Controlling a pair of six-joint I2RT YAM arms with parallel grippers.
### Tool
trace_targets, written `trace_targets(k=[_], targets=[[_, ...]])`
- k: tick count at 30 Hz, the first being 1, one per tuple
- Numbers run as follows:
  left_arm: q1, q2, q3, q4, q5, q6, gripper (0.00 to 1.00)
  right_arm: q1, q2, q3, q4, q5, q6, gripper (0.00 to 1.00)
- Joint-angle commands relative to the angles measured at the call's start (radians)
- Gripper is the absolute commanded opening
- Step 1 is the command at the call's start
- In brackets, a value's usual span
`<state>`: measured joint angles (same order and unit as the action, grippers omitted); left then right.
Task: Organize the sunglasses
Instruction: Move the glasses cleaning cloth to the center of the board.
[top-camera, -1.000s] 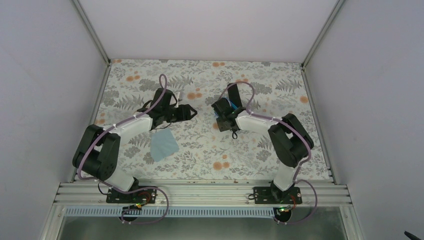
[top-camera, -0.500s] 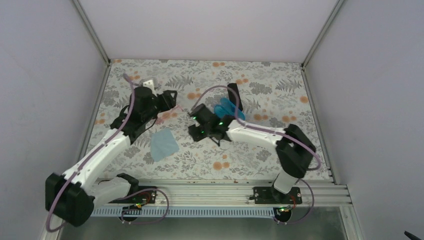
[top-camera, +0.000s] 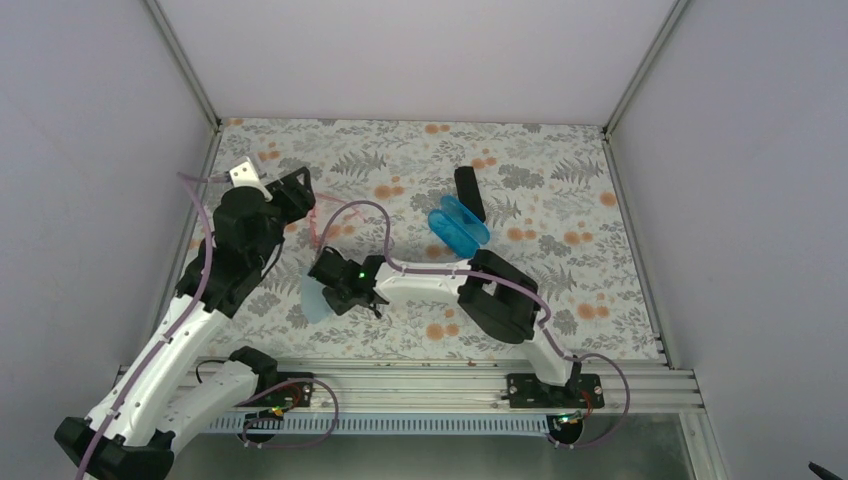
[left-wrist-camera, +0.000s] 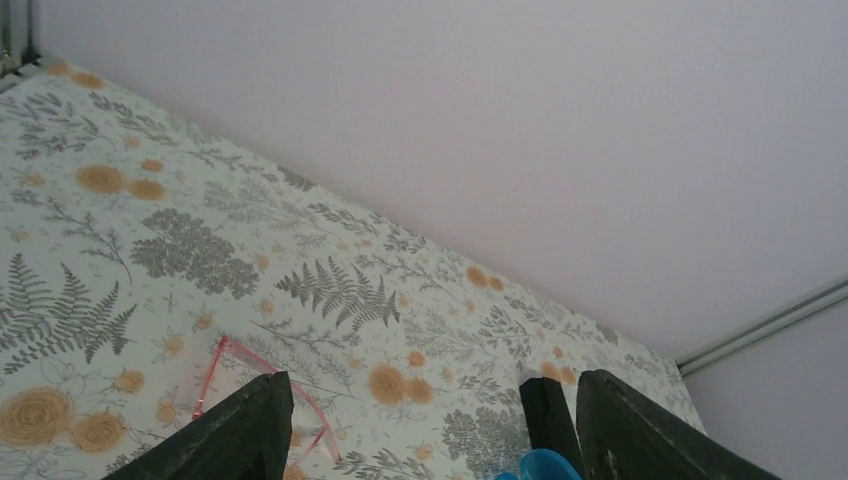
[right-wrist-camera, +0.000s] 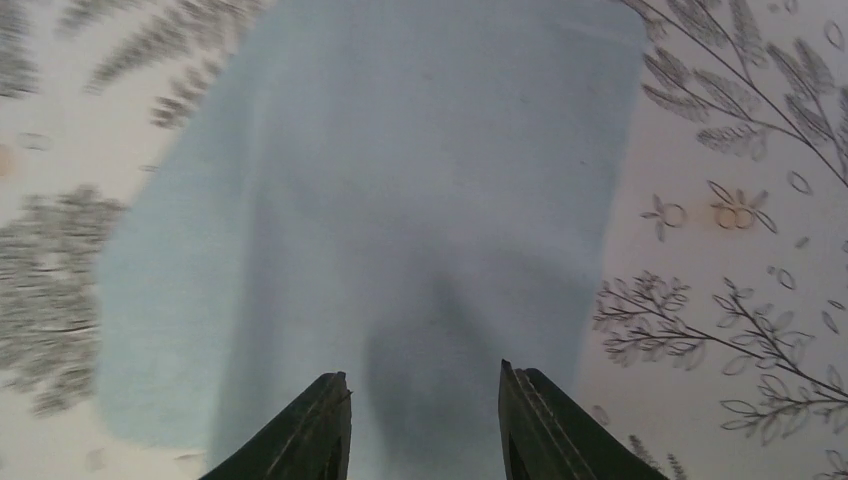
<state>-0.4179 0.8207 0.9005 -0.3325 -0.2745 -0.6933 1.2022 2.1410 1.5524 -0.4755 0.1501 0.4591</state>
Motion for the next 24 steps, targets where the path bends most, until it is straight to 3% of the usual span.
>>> trace_targets(k=[1, 8, 14, 18, 24], targets=[[0.004, -0.004, 0.020, -0.045, -0.033, 0.003, 0.71, -0.001, 0.059, 0.053, -0.113, 0.140, 0.039, 0.40], [0.004, 0.007, 0.011, -0.042, -0.027, -0.007, 0.71, 0.000, 0.075, 0.050, -0.181, 0.177, 0.048, 0.38], [0.004, 0.029, 0.015, -0.040, -0.018, -0.006, 0.71, 0.002, 0.052, -0.015, -0.218, 0.190, 0.053, 0.22], [0.004, 0.037, 0.015, -0.036, -0.007, -0.006, 0.71, 0.002, 0.011, -0.066, -0.180, 0.118, 0.034, 0.05], [0.004, 0.051, 0.011, -0.032, 0.018, -0.001, 0.71, -0.009, -0.054, -0.111, -0.228, 0.223, 0.116, 0.04]])
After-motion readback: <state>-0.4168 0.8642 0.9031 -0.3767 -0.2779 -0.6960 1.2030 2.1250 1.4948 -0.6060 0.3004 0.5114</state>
